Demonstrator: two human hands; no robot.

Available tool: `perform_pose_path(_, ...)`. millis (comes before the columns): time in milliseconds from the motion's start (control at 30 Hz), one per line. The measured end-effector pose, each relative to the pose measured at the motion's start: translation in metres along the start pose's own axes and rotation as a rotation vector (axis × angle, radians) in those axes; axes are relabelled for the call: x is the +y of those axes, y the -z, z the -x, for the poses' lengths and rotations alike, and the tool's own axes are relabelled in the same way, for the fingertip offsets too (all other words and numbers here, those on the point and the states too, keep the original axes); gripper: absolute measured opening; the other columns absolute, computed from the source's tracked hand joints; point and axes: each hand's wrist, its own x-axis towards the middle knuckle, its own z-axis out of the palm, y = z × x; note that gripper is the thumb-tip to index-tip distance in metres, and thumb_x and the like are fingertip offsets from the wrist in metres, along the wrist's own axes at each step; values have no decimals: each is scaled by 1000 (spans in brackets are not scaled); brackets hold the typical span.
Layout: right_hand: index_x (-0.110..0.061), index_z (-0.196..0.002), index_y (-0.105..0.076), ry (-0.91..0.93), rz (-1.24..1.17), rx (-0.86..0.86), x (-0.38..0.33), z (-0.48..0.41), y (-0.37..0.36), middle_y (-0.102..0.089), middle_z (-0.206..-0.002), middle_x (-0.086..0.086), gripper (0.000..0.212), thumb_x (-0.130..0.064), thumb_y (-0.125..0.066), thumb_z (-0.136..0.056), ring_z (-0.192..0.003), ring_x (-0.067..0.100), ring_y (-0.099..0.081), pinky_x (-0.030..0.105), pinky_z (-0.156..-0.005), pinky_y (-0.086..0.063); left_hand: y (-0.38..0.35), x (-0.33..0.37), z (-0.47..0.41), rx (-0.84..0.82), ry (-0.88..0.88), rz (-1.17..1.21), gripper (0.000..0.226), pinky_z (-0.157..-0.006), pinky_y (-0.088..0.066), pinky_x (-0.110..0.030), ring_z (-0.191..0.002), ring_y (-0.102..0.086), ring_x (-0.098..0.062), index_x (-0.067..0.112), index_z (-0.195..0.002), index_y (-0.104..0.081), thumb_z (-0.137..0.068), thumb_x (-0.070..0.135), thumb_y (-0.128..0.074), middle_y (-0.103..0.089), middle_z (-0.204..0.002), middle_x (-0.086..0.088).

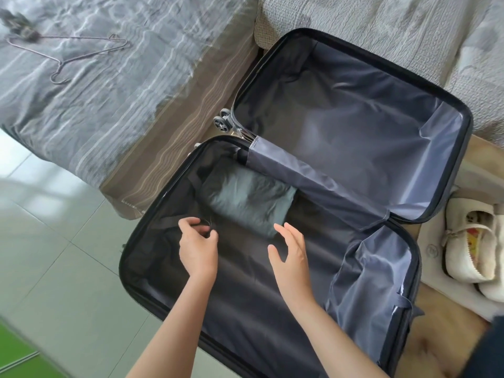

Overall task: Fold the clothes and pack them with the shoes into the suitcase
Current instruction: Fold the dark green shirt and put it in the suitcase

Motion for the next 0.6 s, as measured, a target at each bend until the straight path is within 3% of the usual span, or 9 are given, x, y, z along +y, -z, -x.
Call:
perform_pose_path(200, -15, -125, -58, -4, 7, 7, -12, 2, -8, -45, -130, -9, 37, -5, -55, -90, -125, 4, -40, 2, -101, -20, 55, 31, 6, 95, -123, 349, 27, -68, -47, -8, -82, -62, -2, 19, -106, -47, -87, 11, -66, -62, -90, 8)
perform_pose_path(300, -15, -122, -62, 103, 108, 59, -29, 0, -20, -53, -131, -1, 38, -12, -51, -85, -122, 13, -44, 15, -105, -23, 83, 43, -8, 231, -229, 365, 22, -71, -47, -10, -84, -60, -2, 19, -102, -47, -89, 14, -64, -60, -95, 5)
perform_pose_path(433, -15, -127, -58, 105, 151, -22, -50, -8, -34, -49, -139, 1, 42, -3, -55, -87, -129, 16, -42, 23, -108, -24, 108, 44, -42, 369, -333, 317, 15, -68, -45, -12, -81, -54, -2, 17, -99, -54, -89, 9, -60, -55, -94, 9)
perform_pose_path(533, -16, -129, -56, 67, 141, -81, -54, -10, -40, -44, -144, 1, 43, -4, -54, -89, -134, 15, -37, 25, -110, -23, 106, 26, -69, 287, -275, 225, 14, -71, -42, -7, -87, -55, -11, 13, -101, -61, -88, 8, -60, -59, -101, 0)
perform_pose_path(600, -17, -130, -56, 47, 135, -99, -53, -9, -40, -42, -145, 1, 42, -4, -53, -90, -135, 14, -36, 24, -110, -23, 96, 11, -79, 167, -201, 159, 19, -81, -46, -17, -92, -58, -15, 14, -107, -61, -88, 13, -64, -61, -109, -6)
